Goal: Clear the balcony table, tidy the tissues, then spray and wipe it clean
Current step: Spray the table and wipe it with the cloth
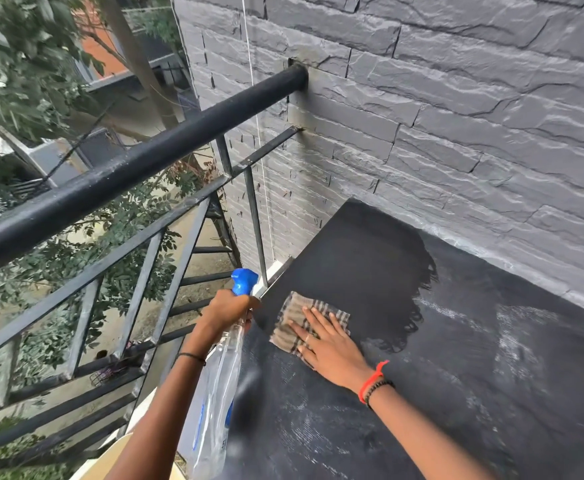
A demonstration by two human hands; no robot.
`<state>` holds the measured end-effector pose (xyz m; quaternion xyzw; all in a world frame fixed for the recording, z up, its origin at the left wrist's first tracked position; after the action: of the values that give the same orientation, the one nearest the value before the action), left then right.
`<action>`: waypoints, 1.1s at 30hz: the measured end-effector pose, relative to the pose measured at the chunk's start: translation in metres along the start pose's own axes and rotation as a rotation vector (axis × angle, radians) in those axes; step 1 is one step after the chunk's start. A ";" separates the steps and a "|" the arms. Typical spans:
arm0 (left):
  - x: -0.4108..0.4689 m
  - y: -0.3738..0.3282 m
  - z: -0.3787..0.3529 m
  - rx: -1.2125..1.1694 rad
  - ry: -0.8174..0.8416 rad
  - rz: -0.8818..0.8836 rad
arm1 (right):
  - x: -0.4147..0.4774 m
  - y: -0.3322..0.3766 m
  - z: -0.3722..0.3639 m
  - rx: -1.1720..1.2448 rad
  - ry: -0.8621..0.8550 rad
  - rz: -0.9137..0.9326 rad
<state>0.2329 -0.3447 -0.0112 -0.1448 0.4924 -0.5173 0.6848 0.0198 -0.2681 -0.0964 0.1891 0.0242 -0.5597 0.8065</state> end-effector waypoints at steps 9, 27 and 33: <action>-0.010 -0.001 -0.005 -0.050 -0.005 -0.007 | 0.011 -0.032 0.008 0.034 -0.065 -0.324; -0.064 0.036 -0.035 -0.058 -0.046 0.068 | -0.068 -0.038 -0.009 -0.016 -0.079 -0.262; -0.077 0.049 -0.032 -0.076 -0.099 0.105 | -0.068 -0.036 -0.012 -0.017 -0.089 -0.284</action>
<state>0.2356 -0.2482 -0.0210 -0.1701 0.4843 -0.4538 0.7284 -0.0360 -0.2141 -0.0999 0.1517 0.0197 -0.6760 0.7209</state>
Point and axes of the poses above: each hand's wrist, its own x-axis towards the middle knuckle, its own z-axis out of the back of the hand, y = z × x, the point moved 1 cm from there along x, towards the middle knuckle, and after that the axes turned 6 degrees about x, right-handed, at the moved point
